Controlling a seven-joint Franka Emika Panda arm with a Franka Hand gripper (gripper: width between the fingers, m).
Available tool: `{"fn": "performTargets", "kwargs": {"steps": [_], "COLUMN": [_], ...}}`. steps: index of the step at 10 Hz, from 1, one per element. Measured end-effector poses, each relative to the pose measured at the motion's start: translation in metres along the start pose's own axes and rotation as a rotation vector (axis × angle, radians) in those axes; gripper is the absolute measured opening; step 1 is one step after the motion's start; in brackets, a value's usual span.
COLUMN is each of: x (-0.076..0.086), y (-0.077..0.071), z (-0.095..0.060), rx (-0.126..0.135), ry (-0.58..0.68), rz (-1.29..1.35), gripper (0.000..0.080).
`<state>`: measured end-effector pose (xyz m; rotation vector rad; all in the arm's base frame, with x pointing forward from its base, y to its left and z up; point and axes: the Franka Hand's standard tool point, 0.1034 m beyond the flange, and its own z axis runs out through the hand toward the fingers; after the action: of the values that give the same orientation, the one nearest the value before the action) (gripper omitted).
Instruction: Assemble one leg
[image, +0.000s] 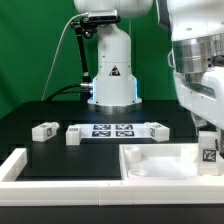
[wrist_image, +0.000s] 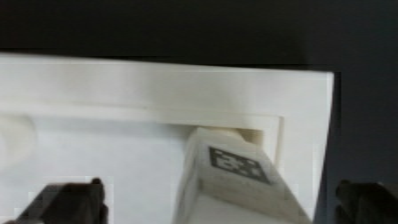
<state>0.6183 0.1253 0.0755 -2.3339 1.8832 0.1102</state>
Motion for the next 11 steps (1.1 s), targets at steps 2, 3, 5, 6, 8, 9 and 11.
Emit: {"fn": "performTargets", "kwargs": {"steps": [2,3,5,6,8,9,11], "x": [0.0009,0.001,0.003,0.0025,0.0019,0.0028,0.0044], "y": [-0.0007,-0.0014,-0.0028,-0.0038,-0.0056,-0.0056,-0.0051], "z": [-0.0007,-0.0013,-0.0023,-0.0027,-0.0033,-0.0034,-0.0032], "rx": [-0.001,-0.004,-0.011,-0.025,-0.05,-0.056,-0.063], "ry": [0.002,0.01,0.019,0.032,0.065,0.068,0.063], "rz": [-0.203,-0.308,-0.509,-0.63,-0.844,-0.928,-1.094], "gripper": [0.0649,0.0649,0.0649,0.0649,0.0649,0.0649,0.0649]}}
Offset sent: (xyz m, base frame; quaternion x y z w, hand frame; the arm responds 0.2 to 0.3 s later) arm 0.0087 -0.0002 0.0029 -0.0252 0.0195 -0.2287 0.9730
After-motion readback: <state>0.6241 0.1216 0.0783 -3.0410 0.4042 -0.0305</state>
